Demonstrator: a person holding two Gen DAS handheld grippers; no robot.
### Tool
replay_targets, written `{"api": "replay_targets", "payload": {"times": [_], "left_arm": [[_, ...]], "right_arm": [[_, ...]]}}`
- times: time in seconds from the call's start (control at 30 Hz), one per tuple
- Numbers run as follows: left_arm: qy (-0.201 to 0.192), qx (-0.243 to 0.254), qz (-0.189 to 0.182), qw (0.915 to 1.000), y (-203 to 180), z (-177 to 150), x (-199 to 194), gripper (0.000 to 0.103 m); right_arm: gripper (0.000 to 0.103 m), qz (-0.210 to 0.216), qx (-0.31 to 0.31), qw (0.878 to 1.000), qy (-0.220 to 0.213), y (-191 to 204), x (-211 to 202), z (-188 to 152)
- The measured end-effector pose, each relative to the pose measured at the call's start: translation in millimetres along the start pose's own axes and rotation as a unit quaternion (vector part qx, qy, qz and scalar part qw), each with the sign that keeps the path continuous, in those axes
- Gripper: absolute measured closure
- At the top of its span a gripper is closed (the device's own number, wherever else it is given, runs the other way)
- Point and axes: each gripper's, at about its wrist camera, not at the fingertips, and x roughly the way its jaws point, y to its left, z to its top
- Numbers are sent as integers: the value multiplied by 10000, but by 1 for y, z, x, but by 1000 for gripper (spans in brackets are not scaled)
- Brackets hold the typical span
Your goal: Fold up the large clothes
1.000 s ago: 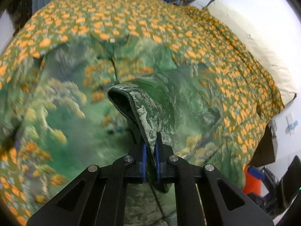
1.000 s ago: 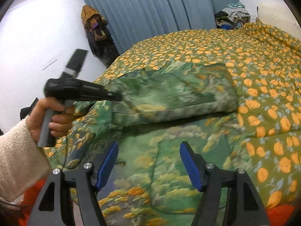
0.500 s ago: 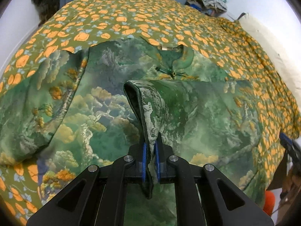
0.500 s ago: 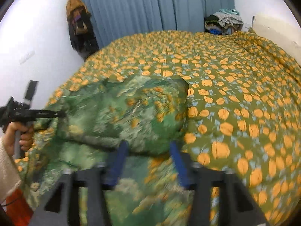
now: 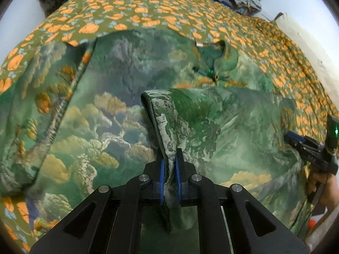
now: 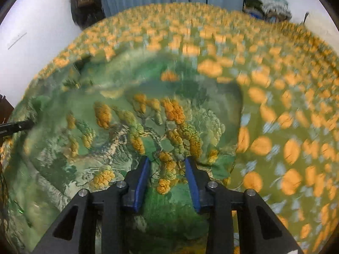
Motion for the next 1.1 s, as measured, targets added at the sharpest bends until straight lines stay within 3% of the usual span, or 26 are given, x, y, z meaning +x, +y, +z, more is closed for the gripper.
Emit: {"api": "replay_targets", "payload": {"times": [0.2,0.37,0.43,0.53,0.6,0.67,0.83,1.1], "left_arm": [[-8,161,104,9998,-2,-6,5,95],[-28,133,54,9999,2,-7,8,95],[-38,123,66,9999,0,-7,10,95],[-38,116,62,9999,0,-7,9,95],[-30,111,59,9999,0,-7,9,95],[-30,116,61,9999,0,-7,10,95],[-55,135,54,9999,1,-9,10,94],[-80,113,124,9998,0,-11,8,94]], "right_arm": [[69,222,163,9993,262,-6,-7,19],[69,200,251,9989,-343,-10,-34,63],[69,88,339,9985,-419,-12,-27,74],[69,-20,486,9987,-156,-18,3,82],[69,-96,429,9988,198,-18,29,74],[69,-181,342,9991,159,-13,32,69],[69,32,265,9996,-2,-6,-1,48],[69,402,-172,9989,180,15,-50,-22]]}}
